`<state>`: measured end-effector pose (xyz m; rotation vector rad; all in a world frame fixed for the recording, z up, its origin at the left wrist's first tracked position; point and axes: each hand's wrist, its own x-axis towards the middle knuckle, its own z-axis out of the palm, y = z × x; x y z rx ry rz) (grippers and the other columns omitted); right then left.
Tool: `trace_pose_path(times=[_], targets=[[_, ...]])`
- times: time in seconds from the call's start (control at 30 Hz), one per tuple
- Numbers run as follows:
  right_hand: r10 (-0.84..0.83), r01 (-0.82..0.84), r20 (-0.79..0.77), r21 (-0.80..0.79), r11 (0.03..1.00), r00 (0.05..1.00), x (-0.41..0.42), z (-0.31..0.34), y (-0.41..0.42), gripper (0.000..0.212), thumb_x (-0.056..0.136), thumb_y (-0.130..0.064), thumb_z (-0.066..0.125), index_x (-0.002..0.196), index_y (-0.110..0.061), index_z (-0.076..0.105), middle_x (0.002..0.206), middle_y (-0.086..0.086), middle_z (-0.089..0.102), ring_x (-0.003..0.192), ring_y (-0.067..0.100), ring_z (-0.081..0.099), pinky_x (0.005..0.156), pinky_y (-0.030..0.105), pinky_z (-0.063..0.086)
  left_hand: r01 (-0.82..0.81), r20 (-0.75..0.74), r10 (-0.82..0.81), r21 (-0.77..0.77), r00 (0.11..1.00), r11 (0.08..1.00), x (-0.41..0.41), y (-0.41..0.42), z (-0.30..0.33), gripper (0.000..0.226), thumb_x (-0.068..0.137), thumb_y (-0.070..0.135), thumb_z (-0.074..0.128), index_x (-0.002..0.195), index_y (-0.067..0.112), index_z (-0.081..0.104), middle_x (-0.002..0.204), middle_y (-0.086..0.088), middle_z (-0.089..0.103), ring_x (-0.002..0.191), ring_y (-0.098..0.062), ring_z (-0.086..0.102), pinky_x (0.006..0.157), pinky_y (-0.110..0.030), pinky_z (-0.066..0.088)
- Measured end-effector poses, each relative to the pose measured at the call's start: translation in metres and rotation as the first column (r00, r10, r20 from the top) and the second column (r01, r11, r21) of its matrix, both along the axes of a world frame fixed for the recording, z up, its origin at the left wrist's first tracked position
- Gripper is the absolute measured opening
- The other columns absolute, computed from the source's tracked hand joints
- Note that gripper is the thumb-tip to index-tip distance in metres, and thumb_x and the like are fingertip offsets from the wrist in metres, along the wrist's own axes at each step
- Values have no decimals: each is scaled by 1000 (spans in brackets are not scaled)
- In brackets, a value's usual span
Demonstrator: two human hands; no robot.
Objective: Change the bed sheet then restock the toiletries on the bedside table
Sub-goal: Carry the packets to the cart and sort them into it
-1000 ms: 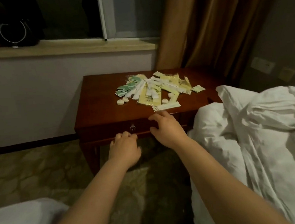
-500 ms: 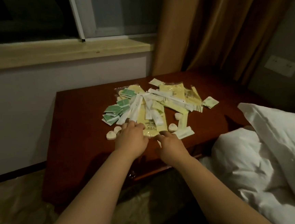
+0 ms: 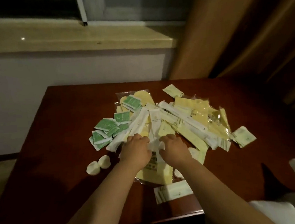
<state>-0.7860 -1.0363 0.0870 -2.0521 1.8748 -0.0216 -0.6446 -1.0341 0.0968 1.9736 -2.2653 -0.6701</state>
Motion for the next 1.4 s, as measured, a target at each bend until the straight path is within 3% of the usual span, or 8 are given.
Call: trace_pose_path(times=[0.2, 0.43, 0.6, 0.83, 1.1, 1.17, 1.33, 1.4], targets=[[96, -96, 63, 2, 995, 993, 23, -13, -46, 48, 89, -17, 48, 137, -14, 43, 141, 9, 41, 123, 29, 42, 98, 36, 42, -109, 41, 107, 59, 993, 992, 19, -30, -13, 42, 96, 32, 45, 136, 21, 46, 133, -8, 45, 123, -27, 40, 99, -35, 39], [-181, 183, -37, 66, 981, 983, 15, -32, -66, 69, 90, -31, 51, 147, -18, 14, 152, 11, 21, 138, 32, 26, 111, 44, 28, -99, -2, 100, 107, 995, 989, 26, -64, -19, 44, 93, 28, 51, 136, 20, 46, 136, -8, 43, 123, -27, 39, 97, -33, 38], [-242, 244, 51, -21, 970, 969, 1, -47, -70, 44, 93, -31, 40, 133, -16, 33, 134, 10, 48, 114, 34, 49, 89, 41, 44, -17, -74, 28, 149, 997, 989, 3, -83, -20, 40, 94, 28, 50, 133, 19, 48, 135, -7, 44, 122, -26, 43, 96, -33, 41], [-157, 161, 72, -47, 986, 985, -14, -47, -71, 43, 94, -22, 44, 135, -14, 39, 130, 9, 52, 111, 30, 52, 88, 37, 47, 68, -158, -41, 167, 987, 984, -30, -91, -23, 35, 95, 27, 47, 129, 17, 50, 132, -6, 50, 119, -23, 47, 95, -33, 42], [-104, 135, 185, -164, 977, 977, -36, -45, -69, 30, 88, -14, 47, 115, -12, 60, 107, 9, 64, 93, 29, 60, 72, 35, 48, 69, -208, -28, 193, 978, 979, -65, -95, -22, 30, 97, 33, 42, 117, 13, 50, 104, -5, 60, 89, -21, 55, 66, -29, 36], [-131, 192, 247, -242, 951, 960, -41, -39, -69, 31, 84, -17, 46, 109, -13, 65, 98, 9, 67, 87, 27, 61, 66, 34, 47, -12, -386, 147, 332, 911, 943, -74, -98, -23, 37, 97, 39, 40, 123, 13, 47, 108, -7, 62, 93, -21, 58, 73, -31, 44], [-72, 176, 304, -331, 927, 950, -51, -25, -69, 33, 85, -16, 50, 114, -11, 65, 102, 10, 67, 94, 29, 58, 73, 31, 43, -103, -608, 694, 720, 386, 687, -94, -108, -19, 34, 96, 36, 46, 116, 10, 56, 109, -17, 64, 97, -29, 64, 90, -46, 52], [-24, 124, 332, -283, 951, 943, -57, -21, -65, 48, 86, -36, 38, 118, -11, 64, 109, 8, 65, 101, 26, 53, 81, 30, 38, -186, -590, 705, 699, 394, 690, -102, -113, -21, 40, 95, 30, 49, 129, 8, 47, 117, -16, 60, 101, -31, 61, 87, -40, 52]])
